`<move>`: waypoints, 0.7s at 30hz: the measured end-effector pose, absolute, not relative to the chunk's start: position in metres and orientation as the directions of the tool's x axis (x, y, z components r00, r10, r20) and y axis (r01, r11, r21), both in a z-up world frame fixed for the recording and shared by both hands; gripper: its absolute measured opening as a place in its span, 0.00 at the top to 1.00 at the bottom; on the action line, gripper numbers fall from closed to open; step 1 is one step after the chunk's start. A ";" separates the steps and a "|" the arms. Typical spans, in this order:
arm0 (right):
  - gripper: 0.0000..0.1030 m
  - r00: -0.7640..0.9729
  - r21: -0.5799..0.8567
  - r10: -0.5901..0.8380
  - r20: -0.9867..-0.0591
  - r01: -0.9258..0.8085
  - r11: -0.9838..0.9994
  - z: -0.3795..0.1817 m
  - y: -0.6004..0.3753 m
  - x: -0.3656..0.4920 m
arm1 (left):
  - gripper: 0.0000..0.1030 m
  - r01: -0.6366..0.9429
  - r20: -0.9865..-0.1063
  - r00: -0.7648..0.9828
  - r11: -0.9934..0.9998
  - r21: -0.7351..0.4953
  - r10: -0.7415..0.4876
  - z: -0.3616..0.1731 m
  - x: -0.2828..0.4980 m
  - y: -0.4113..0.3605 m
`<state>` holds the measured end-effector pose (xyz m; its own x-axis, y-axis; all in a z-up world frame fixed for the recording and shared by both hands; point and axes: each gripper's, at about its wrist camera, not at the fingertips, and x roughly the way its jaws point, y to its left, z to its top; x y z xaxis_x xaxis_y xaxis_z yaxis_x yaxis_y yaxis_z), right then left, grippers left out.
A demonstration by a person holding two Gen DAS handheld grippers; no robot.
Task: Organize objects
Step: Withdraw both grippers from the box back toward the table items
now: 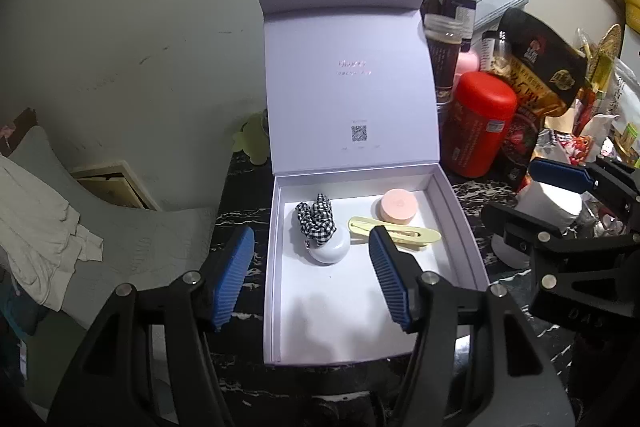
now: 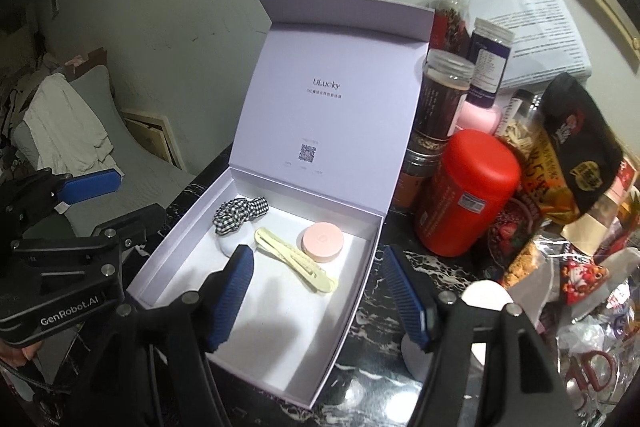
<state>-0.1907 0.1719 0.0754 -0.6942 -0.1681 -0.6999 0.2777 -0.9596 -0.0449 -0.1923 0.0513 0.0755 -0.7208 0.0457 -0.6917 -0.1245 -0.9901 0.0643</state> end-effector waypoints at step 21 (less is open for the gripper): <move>0.30 -0.721 -0.040 -0.154 -0.676 0.245 -0.969 0.084 0.188 -0.131 | 0.38 -0.155 -0.686 -0.724 -0.986 0.056 0.075 0.084 -0.146 0.061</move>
<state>-0.1305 0.1885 0.0839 -0.7208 -0.1544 -0.6757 0.2445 -0.9688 -0.0395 -0.1465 0.0609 0.0838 -0.7241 0.0750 -0.6856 -0.1552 -0.9863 0.0559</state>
